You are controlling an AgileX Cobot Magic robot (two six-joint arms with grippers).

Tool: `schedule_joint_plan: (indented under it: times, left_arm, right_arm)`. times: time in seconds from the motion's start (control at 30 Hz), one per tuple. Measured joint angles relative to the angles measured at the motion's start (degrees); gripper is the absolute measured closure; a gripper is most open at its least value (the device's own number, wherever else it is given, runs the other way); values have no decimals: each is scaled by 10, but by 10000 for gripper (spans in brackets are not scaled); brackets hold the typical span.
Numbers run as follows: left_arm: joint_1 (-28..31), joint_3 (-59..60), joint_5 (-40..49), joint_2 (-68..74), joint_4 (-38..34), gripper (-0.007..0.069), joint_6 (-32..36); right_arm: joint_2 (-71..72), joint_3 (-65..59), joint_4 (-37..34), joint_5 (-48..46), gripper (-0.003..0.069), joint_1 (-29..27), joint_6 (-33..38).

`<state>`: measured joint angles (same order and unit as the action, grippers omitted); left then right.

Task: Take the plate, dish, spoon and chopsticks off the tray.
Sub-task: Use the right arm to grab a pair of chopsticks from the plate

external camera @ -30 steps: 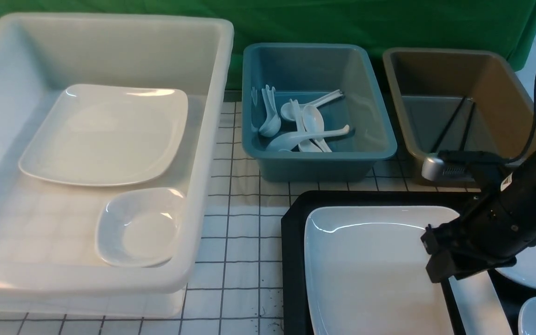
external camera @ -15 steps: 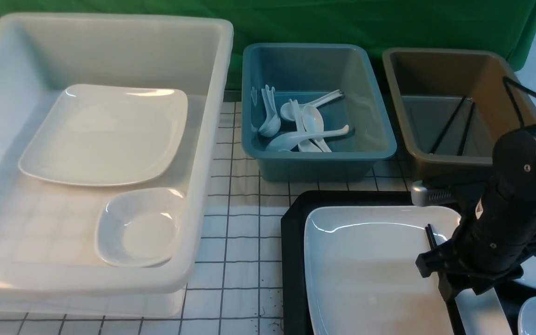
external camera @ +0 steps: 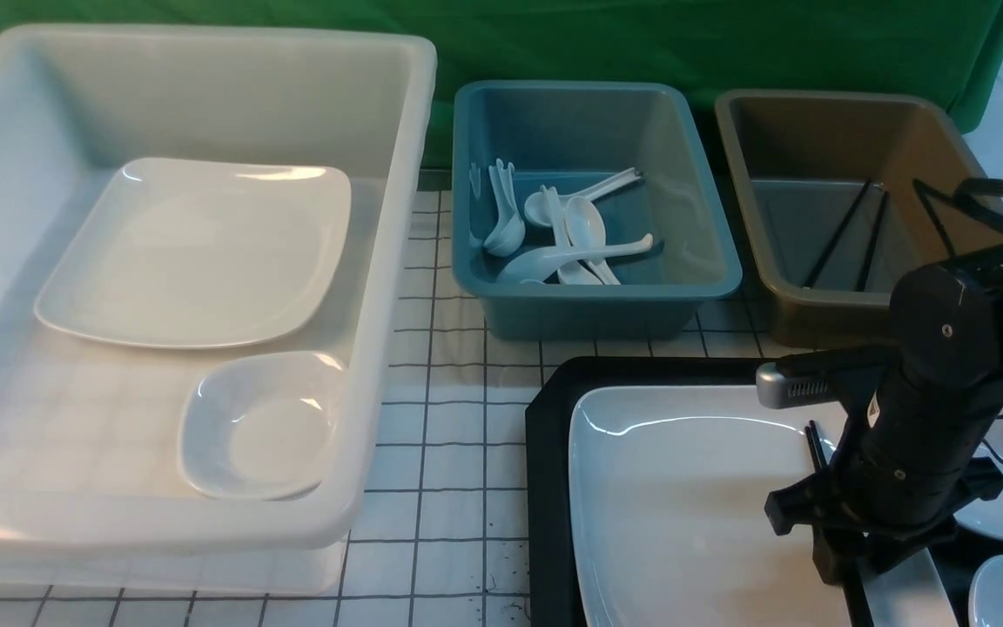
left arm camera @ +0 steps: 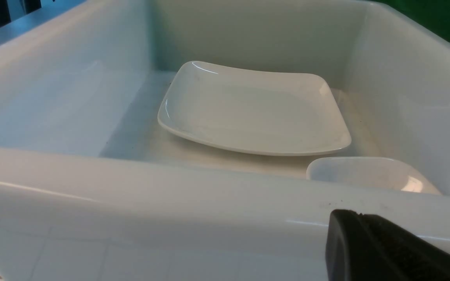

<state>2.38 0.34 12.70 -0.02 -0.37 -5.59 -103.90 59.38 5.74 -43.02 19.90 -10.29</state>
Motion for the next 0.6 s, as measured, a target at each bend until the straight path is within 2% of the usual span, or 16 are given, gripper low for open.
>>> schedule_joint_plan:
  times: [0.13,0.37,0.6]
  left_arm:
    - [0,0,0,0,0,605,0]
    - [0,0,0,0,0,605,0]
    - [0,0,0,0,0,605,0]
  right_arm:
    - [-1,0,-2,-26,506,0,3]
    - [4,30,-57,-116,508,0,65]
    - [80,58,-64,-150,508,0,96]
